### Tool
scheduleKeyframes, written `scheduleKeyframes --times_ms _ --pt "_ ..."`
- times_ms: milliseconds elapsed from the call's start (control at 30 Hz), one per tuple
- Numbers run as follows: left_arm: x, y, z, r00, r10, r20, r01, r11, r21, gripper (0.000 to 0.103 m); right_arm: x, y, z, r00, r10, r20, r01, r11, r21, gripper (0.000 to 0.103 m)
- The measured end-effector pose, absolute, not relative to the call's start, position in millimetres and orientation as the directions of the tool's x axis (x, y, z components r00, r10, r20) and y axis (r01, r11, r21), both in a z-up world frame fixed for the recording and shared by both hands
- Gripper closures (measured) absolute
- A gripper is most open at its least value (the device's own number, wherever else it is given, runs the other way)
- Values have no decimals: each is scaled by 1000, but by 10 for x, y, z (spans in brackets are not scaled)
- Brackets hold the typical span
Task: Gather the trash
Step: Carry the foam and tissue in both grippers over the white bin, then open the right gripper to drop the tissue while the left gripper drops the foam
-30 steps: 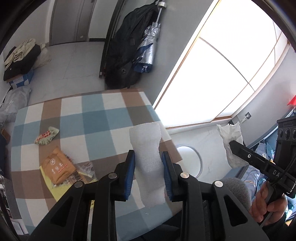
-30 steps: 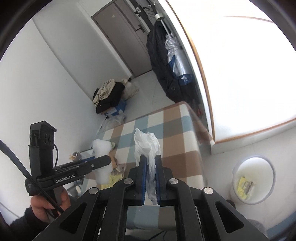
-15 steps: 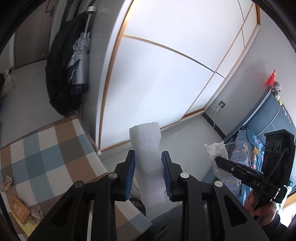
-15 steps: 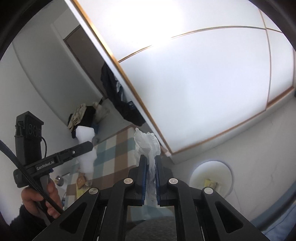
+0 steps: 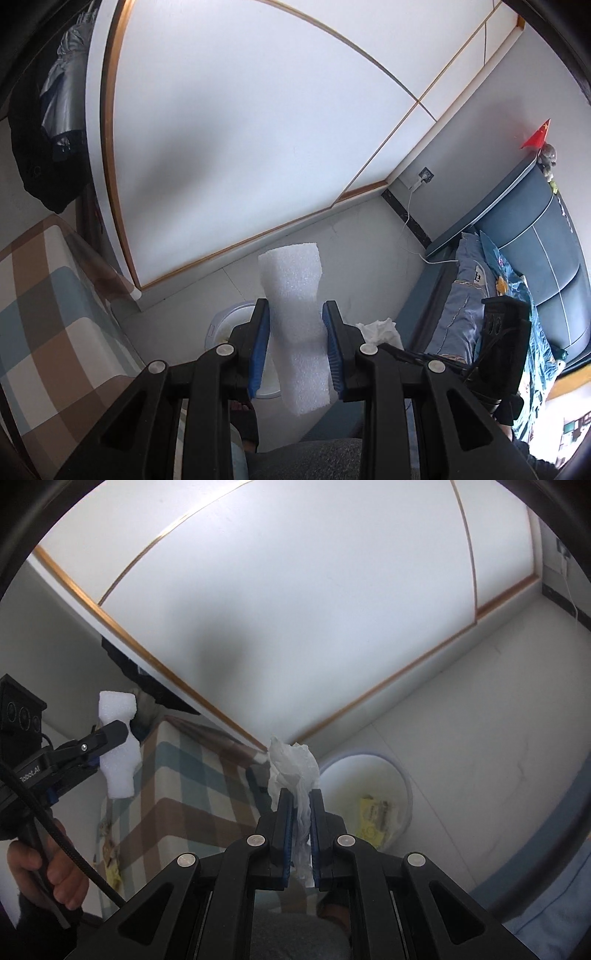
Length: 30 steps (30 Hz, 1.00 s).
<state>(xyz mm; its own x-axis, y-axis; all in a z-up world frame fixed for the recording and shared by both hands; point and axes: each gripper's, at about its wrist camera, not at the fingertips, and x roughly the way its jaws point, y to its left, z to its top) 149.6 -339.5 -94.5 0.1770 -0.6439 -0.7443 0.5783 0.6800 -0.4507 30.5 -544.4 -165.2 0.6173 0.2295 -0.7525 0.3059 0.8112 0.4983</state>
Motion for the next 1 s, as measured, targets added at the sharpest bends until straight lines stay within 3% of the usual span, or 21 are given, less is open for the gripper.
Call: scheduleKeyframes --times_ms 400,700,900,1000 --pt "1731 -3699 -1632 55 -581 -812 487 726 -486 79 638 -5602 -2768 435 355 -828 440 718 539 95" --pt "1880 -3816 -1950 8 -513 -858 438 773 -458 79 824 -5704 -3275 386 439 -811 493 646 583 91" --pt "1874 -3947 -2065 -37 -479 -877 446 778 -443 79 851 -5795 -3290 410 460 -787 474 630 615 62" --pt "1871 -3988 -2130 -43 -458 -888 449 785 -427 79 839 -5808 -3289 424 457 -782 467 630 621 60"
